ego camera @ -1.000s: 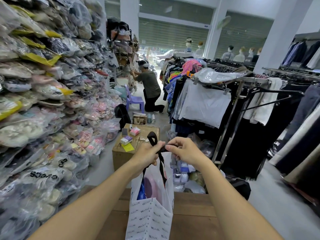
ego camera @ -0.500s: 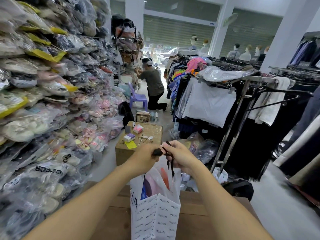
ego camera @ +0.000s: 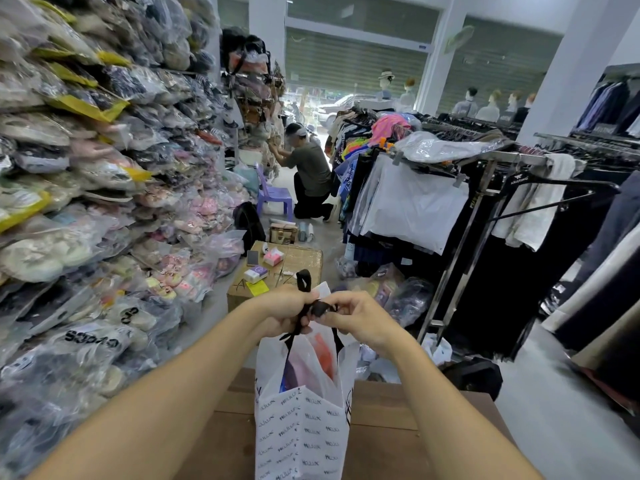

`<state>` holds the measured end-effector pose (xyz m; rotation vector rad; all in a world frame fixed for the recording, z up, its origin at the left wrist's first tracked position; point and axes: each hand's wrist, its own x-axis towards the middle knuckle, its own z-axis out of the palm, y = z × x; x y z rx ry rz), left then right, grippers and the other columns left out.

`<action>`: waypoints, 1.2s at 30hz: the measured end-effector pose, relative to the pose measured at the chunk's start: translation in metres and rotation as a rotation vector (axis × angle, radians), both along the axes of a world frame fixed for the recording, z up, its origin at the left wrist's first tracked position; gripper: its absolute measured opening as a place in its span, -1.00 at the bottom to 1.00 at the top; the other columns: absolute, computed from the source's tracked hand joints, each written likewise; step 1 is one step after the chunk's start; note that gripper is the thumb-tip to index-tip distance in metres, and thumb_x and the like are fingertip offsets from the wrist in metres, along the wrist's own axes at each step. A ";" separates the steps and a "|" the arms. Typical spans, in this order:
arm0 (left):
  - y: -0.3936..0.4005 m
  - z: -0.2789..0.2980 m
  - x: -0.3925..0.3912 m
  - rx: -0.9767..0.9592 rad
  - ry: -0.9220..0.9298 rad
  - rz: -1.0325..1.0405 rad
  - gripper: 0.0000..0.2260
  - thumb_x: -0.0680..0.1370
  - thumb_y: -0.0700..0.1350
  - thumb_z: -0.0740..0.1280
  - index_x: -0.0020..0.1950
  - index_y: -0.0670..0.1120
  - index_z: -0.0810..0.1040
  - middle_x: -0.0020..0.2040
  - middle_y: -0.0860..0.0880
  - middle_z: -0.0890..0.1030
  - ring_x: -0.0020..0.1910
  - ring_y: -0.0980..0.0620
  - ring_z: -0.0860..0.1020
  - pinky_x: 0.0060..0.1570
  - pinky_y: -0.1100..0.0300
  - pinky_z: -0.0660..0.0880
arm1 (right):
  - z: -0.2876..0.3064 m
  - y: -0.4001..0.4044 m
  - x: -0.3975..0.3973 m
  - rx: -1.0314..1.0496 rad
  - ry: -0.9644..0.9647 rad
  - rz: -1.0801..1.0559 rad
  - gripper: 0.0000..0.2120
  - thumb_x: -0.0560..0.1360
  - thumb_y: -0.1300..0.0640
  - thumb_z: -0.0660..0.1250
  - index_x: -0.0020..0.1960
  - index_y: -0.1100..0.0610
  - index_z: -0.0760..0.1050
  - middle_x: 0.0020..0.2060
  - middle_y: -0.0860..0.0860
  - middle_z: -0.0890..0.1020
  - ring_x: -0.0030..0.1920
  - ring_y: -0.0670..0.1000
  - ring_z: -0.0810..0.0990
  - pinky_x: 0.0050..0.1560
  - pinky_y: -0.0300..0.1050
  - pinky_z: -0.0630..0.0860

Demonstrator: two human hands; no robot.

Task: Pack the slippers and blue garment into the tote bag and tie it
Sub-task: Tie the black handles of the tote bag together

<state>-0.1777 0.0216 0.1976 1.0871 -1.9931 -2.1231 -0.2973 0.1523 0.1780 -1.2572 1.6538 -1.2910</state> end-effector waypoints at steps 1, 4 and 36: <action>-0.001 -0.001 -0.002 0.023 -0.002 0.007 -0.72 0.64 -0.07 0.24 0.15 -0.29 0.52 -0.30 -0.11 0.49 -0.43 0.04 0.40 -0.36 0.16 0.56 | -0.001 0.000 0.001 -0.013 0.032 -0.051 -0.87 0.47 0.23 0.51 0.02 0.19 0.72 -0.38 0.04 0.46 -0.40 -0.04 0.24 -0.34 -0.10 0.14; -0.009 -0.005 -0.007 -0.059 0.029 0.003 -0.67 0.63 -0.03 0.26 0.14 -0.31 0.53 -0.25 -0.14 0.55 -0.38 0.01 0.48 -0.32 0.18 0.54 | 0.001 0.003 0.002 -0.025 0.166 -0.167 -0.86 0.43 0.19 0.55 -0.02 0.18 0.74 -0.04 0.07 0.49 -0.20 -0.06 0.40 -0.26 -0.37 0.35; -0.041 -0.030 0.034 -0.912 -0.391 -0.001 -0.62 0.59 0.15 0.22 -0.19 -0.15 0.48 -0.22 -0.12 0.55 -0.21 -0.12 0.54 -0.33 0.12 0.35 | 0.017 0.025 -0.024 0.420 0.696 -0.095 -0.72 0.59 0.08 0.36 -0.27 -0.10 0.43 -0.25 -0.13 0.50 -0.22 -0.04 0.46 -0.29 -0.24 0.34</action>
